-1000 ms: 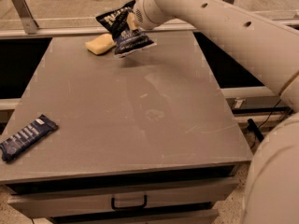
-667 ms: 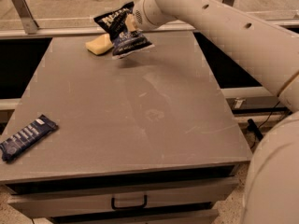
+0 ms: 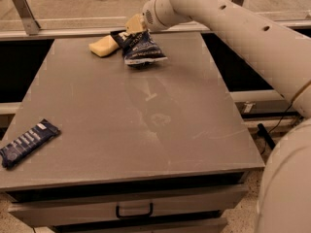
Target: Move blue chip bag near sponge
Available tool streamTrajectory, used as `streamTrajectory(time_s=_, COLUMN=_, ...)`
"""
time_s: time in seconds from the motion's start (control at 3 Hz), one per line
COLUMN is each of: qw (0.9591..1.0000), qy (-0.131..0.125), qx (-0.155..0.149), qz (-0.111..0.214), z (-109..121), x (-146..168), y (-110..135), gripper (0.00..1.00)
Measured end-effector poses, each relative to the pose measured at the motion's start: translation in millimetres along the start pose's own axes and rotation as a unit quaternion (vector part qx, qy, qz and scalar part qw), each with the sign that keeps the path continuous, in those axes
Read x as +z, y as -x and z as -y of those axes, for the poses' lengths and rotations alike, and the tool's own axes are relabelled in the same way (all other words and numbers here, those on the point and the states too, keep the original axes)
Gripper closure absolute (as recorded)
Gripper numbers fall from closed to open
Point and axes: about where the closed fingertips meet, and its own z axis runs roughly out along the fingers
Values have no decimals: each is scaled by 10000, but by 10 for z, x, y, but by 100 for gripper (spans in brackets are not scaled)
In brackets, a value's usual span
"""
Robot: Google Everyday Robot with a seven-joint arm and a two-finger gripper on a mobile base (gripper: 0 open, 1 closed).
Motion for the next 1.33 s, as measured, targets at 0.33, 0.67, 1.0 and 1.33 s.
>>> streamTrajectory(time_s=0.33, qw=10000, qy=41, qx=39, qz=16, z=75, x=-47, y=6, gripper=0)
streamTrajectory(time_s=0.67, qw=9997, qy=-148, qx=82, qz=-160, z=265, x=-148, y=-33, gripper=0)
streamTrajectory(time_s=1.0, qw=9988, qy=-428, qx=155, qz=-201, z=523, x=-327, y=-68, gripper=0)
streamTrajectory(time_s=1.33, qw=9980, qy=-615, qx=138, qz=-43, z=760, x=-560, y=-19, gripper=0)
